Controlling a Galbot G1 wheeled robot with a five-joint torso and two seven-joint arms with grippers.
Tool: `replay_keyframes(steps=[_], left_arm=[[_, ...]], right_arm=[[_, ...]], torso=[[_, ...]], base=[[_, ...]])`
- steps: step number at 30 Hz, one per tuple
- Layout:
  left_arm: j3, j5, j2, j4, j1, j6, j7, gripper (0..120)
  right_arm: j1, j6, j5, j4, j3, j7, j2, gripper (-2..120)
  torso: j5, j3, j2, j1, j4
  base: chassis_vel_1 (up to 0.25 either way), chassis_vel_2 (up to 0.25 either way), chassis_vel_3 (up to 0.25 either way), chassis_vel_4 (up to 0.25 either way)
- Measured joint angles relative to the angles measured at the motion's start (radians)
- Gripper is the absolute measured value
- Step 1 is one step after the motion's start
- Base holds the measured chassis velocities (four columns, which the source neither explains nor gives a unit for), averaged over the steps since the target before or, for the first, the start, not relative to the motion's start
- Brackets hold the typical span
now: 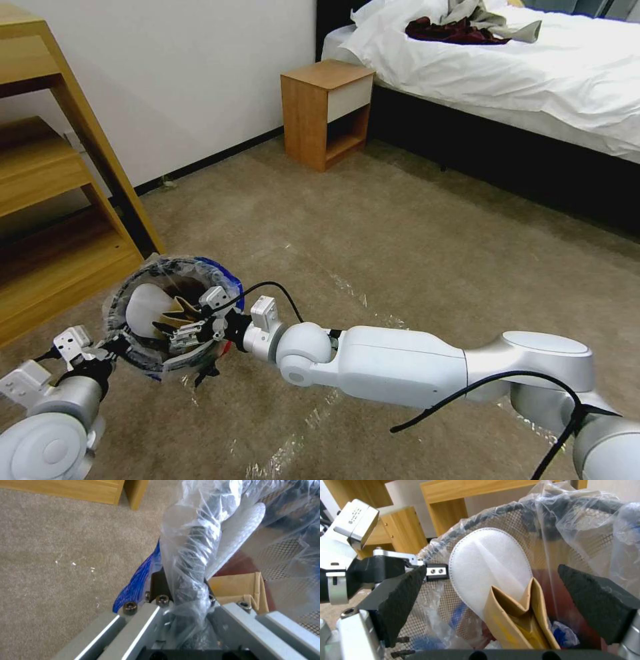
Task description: Pick up the trash bin and place the garbage on the floor into it.
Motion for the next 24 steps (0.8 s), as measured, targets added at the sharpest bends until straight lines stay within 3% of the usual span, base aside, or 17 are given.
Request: replay_keyframes(steps=[10, 24], left_arm=[[0.001, 0.003, 0.0, 0.005, -0.002, -0.001, 0.001, 1], [0.002, 0.003, 0.003, 0.025, -0.012, -0.001, 0.0, 1]], right_arm=[[-0.008, 0.023, -0.003, 0.012, 0.029, -0.003, 0.002, 100], [-0.02, 0.118, 0.093, 0.164, 0.215, -0.098, -0.032, 100]], torso=[[0.0, 0.0, 0.0, 0.0, 0.0], [0.0, 0.0, 0.0, 0.0, -0.0002]], base=[[0.0, 0.0, 0.0, 0.0], [0.0, 0.0, 0.0, 0.0]])
